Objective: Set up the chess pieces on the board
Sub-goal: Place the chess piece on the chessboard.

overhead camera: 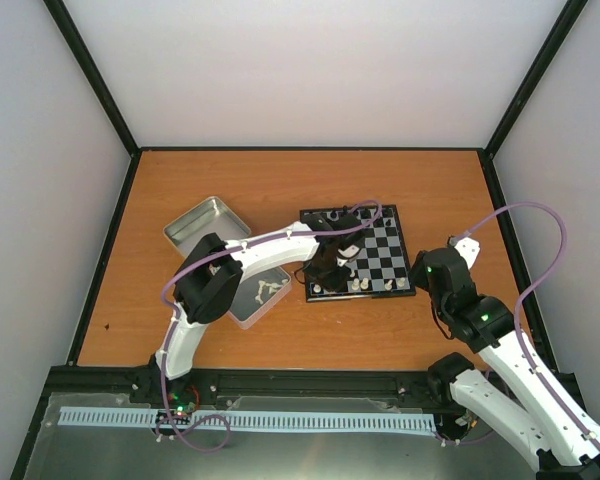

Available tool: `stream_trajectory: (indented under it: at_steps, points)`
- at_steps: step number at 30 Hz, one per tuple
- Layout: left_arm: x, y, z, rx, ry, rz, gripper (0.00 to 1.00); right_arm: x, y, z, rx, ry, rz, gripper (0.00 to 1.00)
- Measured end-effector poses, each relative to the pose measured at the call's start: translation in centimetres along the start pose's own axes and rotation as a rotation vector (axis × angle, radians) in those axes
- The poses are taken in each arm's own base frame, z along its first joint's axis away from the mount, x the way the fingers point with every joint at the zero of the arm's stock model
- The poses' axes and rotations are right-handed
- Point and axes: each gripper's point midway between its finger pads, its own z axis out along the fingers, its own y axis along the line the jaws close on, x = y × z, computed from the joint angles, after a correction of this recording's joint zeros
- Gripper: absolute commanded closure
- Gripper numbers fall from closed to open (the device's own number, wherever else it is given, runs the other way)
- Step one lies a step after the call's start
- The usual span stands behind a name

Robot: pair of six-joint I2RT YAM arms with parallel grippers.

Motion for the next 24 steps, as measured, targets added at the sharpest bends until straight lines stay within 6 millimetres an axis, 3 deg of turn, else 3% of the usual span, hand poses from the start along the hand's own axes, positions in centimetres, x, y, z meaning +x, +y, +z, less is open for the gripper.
stream_trajectory:
  at_steps: [11, 24]
  points:
    - [-0.72, -0.24, -0.53, 0.004, -0.022, 0.004, 0.72, 0.36, 0.07, 0.19, -0.007, 0.009, 0.002, 0.34]
    - [-0.88, -0.63, -0.44, 0.025, -0.025, 0.008, 0.72, 0.35, 0.12, 0.25, -0.009, 0.006, 0.004, 0.34]
